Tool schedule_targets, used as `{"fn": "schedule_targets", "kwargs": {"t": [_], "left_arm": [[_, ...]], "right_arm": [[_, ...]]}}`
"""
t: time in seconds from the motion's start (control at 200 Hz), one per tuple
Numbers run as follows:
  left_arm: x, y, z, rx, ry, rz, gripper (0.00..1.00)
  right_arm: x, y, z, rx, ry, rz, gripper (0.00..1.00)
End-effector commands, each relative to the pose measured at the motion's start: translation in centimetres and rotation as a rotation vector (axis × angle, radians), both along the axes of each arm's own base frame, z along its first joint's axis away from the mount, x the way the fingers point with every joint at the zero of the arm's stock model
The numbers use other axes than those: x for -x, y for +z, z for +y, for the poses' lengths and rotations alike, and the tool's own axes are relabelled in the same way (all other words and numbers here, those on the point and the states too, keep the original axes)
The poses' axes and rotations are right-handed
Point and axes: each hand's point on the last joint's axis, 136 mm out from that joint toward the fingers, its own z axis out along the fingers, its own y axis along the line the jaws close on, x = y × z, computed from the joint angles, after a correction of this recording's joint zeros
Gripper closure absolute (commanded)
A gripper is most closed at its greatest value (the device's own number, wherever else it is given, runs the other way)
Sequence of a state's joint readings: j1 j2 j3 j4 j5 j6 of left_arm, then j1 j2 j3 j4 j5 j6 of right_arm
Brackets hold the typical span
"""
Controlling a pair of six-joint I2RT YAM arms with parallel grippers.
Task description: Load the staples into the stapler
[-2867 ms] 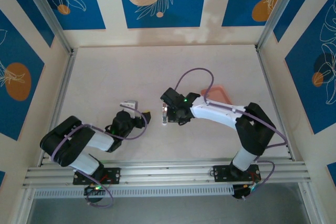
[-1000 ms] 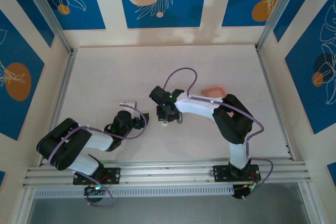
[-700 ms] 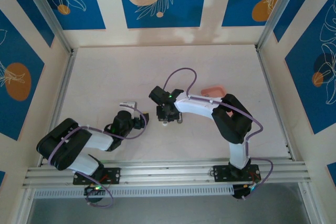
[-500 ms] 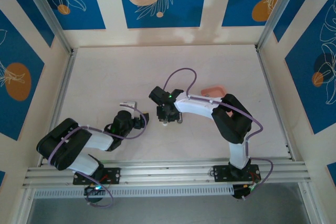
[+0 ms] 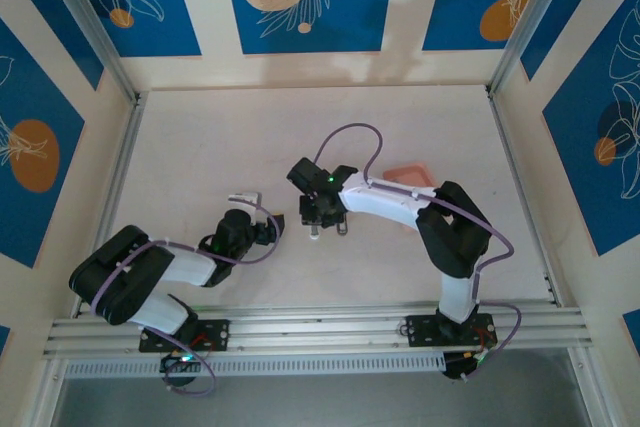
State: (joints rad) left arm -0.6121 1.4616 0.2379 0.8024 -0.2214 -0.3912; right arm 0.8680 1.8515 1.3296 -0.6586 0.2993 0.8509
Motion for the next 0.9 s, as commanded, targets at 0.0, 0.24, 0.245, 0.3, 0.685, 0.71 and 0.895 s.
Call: {"fn": "schedule_targets", "kwargs": {"t": [0.0,0.24,0.245,0.3,0.685,0.71,0.895], "left_arm": [[-0.7,1.2,0.0,0.013,0.01,-0.029,0.16],[-0.8,1.2,0.0,0.011,0.01,-0.028,0.16],[-0.8,1.1,0.0,0.011,0.01,-0.027,0.16],[-0.8,1.1,-0.1,0.013,0.009,-0.026,0.16],[-0.8,1.2,-0.4,0.03,0.002,-0.026,0.16],[-0.8,1.2,-0.4,0.032,0.001,-0.027,0.16],[-0.6,1.7,-1.0,0.048,-0.035,-0.032,0.17]], "right_arm": [[0.1,-0.1,0.1,-0.013,0.003,0.032,0.71],[0.0,-1.3,-0.1,-0.007,-0.014,0.061,0.72],[0.0,-1.4,-0.1,-0.007,-0.014,0.063,0.72],[0.0,-1.7,-0.1,-0.006,-0.019,0.072,0.72],[1.0,-3.3,-0.5,0.013,-0.022,0.125,0.77],[1.2,-3.3,-0.5,0.014,-0.019,0.129,0.78],[1.7,-2.4,-0.4,0.013,0.007,0.098,0.8]]}}
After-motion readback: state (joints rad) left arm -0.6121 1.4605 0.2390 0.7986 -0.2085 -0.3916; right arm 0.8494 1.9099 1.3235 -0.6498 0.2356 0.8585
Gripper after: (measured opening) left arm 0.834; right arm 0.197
